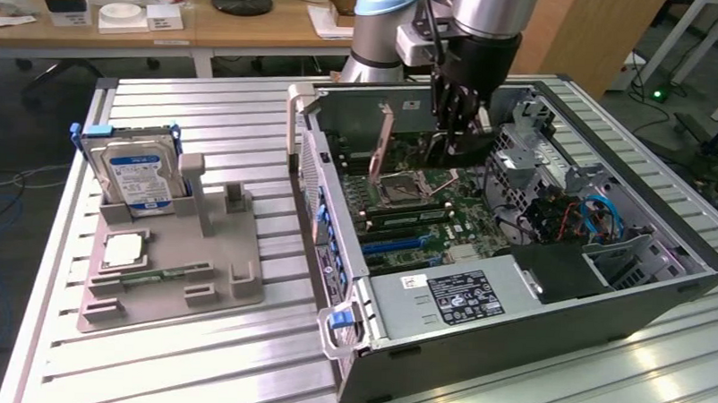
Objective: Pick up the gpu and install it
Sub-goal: 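Insert the gpu into the slot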
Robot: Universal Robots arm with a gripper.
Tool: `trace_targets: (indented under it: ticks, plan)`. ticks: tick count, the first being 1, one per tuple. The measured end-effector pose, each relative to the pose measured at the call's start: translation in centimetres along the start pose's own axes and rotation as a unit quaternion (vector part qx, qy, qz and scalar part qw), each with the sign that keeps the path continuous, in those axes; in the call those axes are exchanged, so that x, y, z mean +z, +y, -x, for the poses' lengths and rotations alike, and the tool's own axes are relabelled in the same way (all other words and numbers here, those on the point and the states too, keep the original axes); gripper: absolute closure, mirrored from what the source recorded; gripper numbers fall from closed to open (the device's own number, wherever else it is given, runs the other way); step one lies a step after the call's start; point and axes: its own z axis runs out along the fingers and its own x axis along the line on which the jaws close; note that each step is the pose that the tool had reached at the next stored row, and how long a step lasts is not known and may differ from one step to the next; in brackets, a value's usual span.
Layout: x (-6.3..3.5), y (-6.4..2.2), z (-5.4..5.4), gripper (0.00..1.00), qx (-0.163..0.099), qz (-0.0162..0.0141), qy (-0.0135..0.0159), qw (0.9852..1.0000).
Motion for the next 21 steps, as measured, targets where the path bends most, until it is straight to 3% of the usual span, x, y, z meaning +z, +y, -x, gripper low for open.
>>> trace_targets:
  ticks: [5,17,21]
  plan:
    - [0.44,0.34,-0.3,0.72,0.000,0.0000,0.0002,1.0000]
    - [2.60,0.87,-0.3,0.72,0.011,-0.0002,0.0014,0.9999]
    - [3.28,1.53,-0.4,0.72,0.013,-0.0002,0.0026,0.9999]
